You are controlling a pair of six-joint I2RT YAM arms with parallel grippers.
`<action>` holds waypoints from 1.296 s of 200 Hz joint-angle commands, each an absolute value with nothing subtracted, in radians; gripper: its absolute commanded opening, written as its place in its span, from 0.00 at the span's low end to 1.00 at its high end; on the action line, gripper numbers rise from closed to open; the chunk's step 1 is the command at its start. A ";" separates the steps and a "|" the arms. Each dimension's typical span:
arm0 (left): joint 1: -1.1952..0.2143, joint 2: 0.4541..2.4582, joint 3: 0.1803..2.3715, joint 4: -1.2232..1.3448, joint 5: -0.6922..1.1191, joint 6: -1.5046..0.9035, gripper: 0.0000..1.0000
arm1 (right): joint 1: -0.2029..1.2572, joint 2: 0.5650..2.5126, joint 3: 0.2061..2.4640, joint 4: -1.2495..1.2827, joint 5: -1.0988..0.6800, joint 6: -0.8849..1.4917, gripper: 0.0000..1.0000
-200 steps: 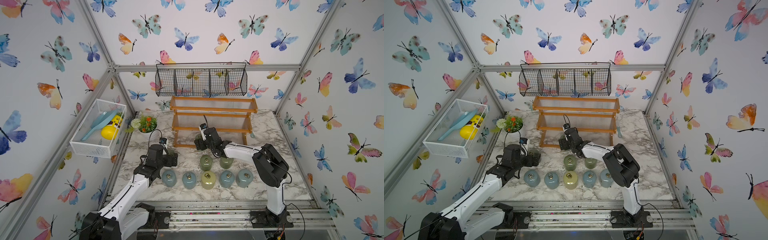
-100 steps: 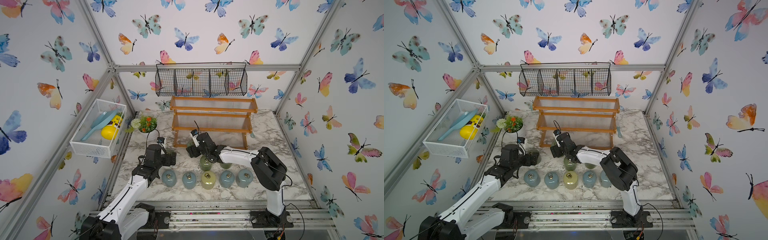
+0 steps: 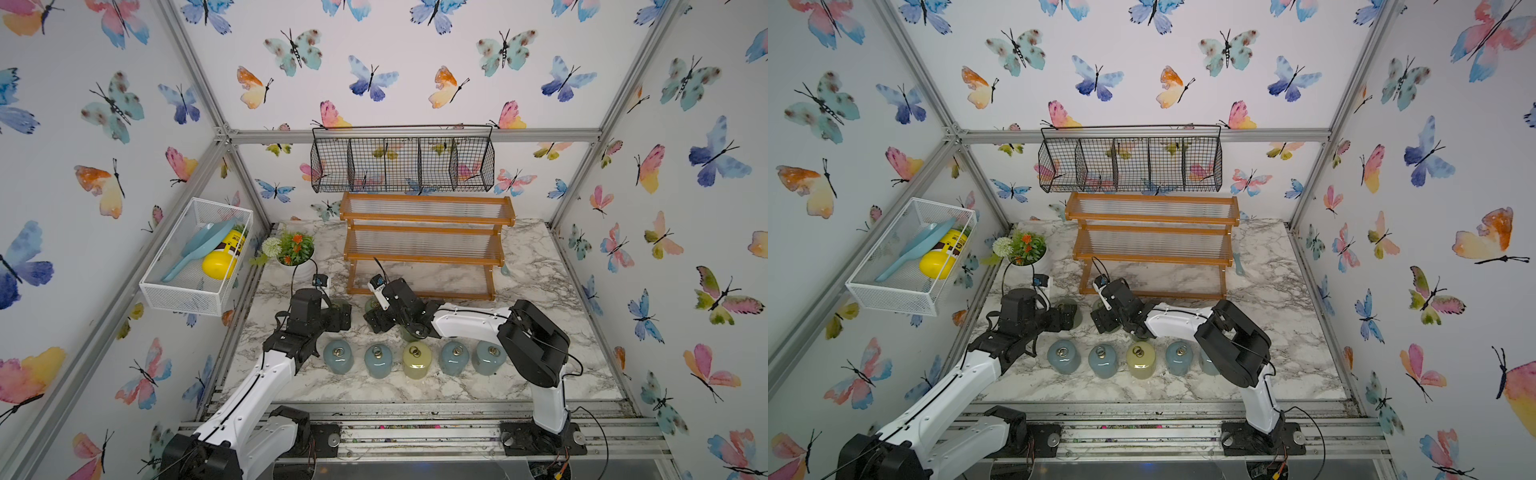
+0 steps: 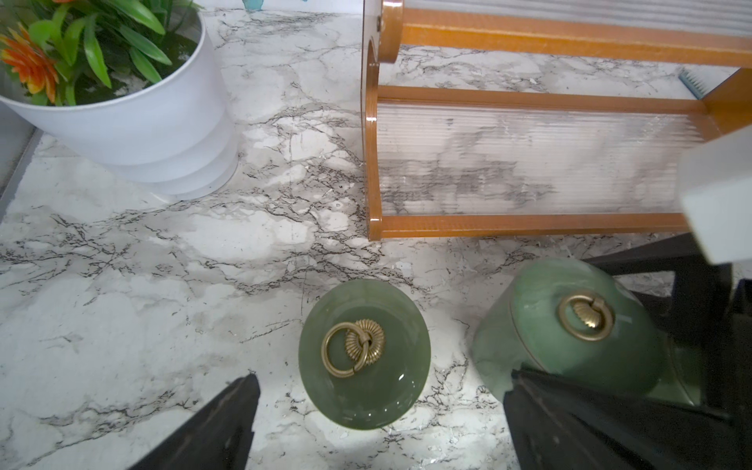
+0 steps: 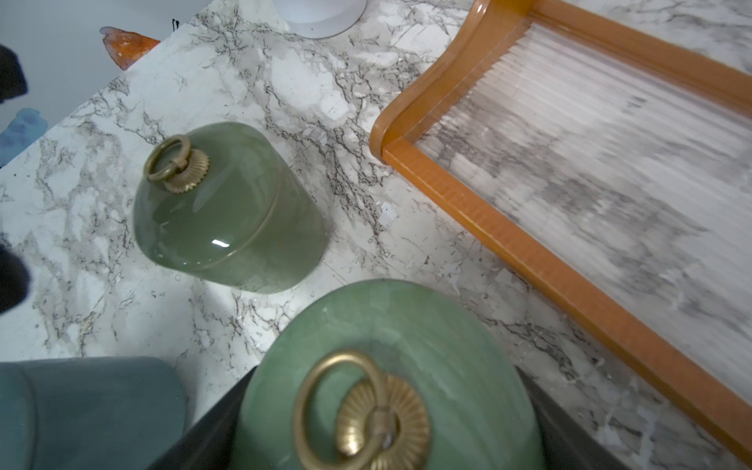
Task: Remove the tea canisters from the shelf
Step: Place the tea canister at the center of the board.
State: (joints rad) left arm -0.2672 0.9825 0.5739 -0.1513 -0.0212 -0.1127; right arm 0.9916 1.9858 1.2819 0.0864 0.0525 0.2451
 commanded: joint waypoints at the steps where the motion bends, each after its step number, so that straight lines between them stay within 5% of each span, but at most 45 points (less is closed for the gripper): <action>1: -0.258 0.965 0.565 -0.161 -0.027 -0.116 0.98 | 1.002 1.978 1.284 0.148 0.042 0.264 0.78; 259: -0.250 0.968 0.561 -0.160 -0.029 -0.116 0.98 | 1.012 1.901 1.235 0.121 0.073 0.277 0.96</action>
State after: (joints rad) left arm -0.2562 0.9825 0.5739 -0.1513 -0.0212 -0.1131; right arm 1.0054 1.9453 1.2415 0.1349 0.0521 0.2695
